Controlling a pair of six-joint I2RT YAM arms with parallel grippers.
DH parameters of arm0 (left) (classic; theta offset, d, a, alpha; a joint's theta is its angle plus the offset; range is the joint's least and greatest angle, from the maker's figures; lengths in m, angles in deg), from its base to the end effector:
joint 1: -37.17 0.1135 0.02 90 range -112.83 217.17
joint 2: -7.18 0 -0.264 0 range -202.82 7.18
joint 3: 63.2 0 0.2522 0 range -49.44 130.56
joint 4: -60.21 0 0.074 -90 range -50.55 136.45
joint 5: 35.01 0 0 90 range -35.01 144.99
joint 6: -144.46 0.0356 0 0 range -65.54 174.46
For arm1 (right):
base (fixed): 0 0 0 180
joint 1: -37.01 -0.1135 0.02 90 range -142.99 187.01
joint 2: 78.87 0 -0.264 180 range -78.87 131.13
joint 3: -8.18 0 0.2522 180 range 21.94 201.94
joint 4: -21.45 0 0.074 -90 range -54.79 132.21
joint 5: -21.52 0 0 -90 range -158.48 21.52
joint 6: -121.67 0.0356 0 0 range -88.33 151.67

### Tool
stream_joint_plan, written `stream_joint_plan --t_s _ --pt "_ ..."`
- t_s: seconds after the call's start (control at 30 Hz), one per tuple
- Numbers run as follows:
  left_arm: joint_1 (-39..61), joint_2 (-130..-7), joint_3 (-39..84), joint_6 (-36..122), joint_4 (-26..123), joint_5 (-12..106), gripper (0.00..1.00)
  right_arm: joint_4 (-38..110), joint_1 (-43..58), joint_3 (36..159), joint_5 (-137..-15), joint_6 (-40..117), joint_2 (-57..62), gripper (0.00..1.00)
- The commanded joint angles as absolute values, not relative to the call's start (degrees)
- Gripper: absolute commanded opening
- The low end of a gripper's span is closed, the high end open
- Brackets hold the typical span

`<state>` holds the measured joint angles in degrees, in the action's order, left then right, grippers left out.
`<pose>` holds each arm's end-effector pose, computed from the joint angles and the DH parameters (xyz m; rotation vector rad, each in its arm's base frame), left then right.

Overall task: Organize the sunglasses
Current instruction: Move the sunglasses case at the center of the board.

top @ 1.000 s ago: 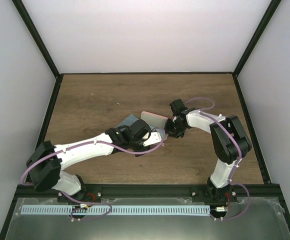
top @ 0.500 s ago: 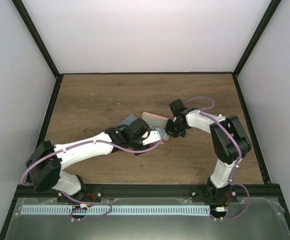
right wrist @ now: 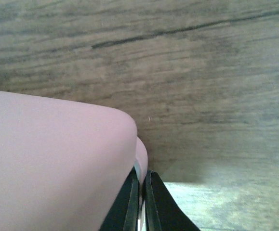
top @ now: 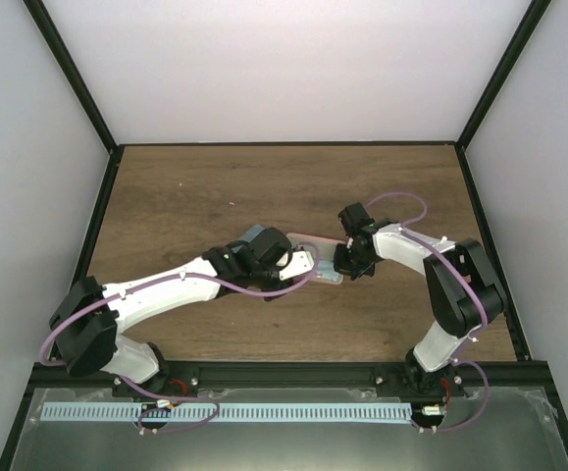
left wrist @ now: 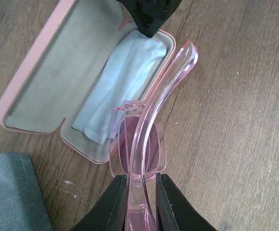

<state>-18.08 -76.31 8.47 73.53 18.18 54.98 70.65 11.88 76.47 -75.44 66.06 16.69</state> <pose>0.1719 -0.2478 0.2356 1.5282 2.0162 -0.2566 0.2655 0.1293 0.1544 0.2190 2.9706 0.3326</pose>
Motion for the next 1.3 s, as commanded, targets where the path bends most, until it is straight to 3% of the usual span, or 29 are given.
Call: stream_joint_plan --t_s 0.0,0.17,0.27,0.73,1.27 --pt "-17.84 -76.17 11.50 73.44 20.03 52.76 0.04 72.00 11.61 76.01 -74.76 61.94 13.60 0.05" --pt "-17.79 -77.38 13.06 73.35 20.64 49.88 0.04 72.09 11.69 77.72 -76.12 62.33 10.05 0.38" --pt "-17.83 -78.02 13.39 73.32 21.35 48.40 0.04 73.60 11.66 79.92 -76.60 63.03 8.27 0.42" --pt "-16.86 -83.33 13.49 74.07 28.99 42.78 0.04 79.32 15.97 78.31 -76.23 65.65 -1.81 0.43" --pt "-10.04 -89.72 11.63 86.36 36.46 30.96 0.04 80.41 17.71 75.52 -75.15 65.42 -2.85 0.43"
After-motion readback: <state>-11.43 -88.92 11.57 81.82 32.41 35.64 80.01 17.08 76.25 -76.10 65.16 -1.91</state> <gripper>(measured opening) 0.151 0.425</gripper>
